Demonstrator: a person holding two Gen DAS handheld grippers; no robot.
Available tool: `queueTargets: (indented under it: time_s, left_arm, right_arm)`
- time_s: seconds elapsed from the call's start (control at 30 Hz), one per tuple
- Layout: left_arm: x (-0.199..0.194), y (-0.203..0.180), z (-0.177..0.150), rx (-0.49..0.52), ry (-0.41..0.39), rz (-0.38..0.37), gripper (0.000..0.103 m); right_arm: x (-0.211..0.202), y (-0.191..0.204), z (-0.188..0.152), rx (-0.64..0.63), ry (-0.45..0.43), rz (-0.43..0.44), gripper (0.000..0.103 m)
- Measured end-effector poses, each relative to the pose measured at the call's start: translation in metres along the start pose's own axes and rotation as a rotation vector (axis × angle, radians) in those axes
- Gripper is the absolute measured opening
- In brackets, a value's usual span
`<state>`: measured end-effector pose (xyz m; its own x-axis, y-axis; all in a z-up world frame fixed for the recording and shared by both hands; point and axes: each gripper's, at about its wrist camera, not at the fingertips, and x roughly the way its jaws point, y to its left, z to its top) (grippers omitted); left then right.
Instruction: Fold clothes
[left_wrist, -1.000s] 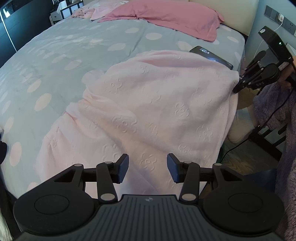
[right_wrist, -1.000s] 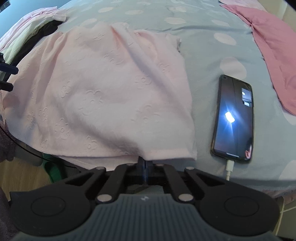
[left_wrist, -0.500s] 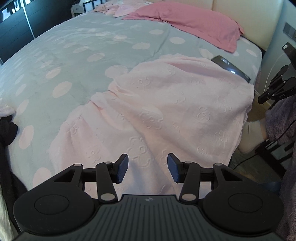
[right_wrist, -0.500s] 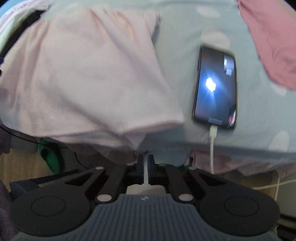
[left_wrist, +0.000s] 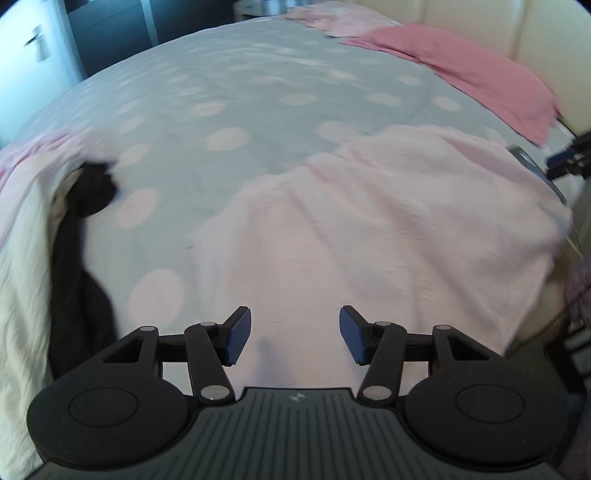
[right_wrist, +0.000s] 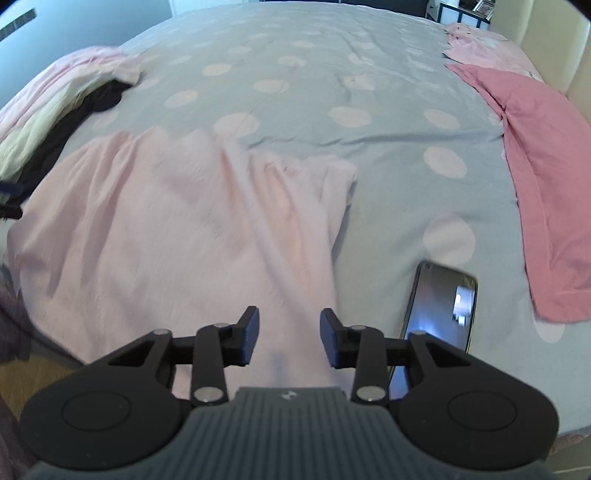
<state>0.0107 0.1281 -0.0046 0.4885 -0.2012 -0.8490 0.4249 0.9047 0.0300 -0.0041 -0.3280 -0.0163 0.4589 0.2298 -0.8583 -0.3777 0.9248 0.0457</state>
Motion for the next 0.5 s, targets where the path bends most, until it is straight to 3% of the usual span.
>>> queueTargets:
  time_s: [0.27,0.5]
  left_arm:
    - [0.044,0.073,0.024,-0.259,-0.057,-0.019,0.057]
    - [0.100,0.097,0.026,-0.373,-0.093,-0.114,0.057]
  right_arm:
    - [0.041,-0.032,0.057,0.171,-0.083,0.065,0.050]
    - [0.096,-0.065,0.080,0.353,-0.135,0.097,0.055]
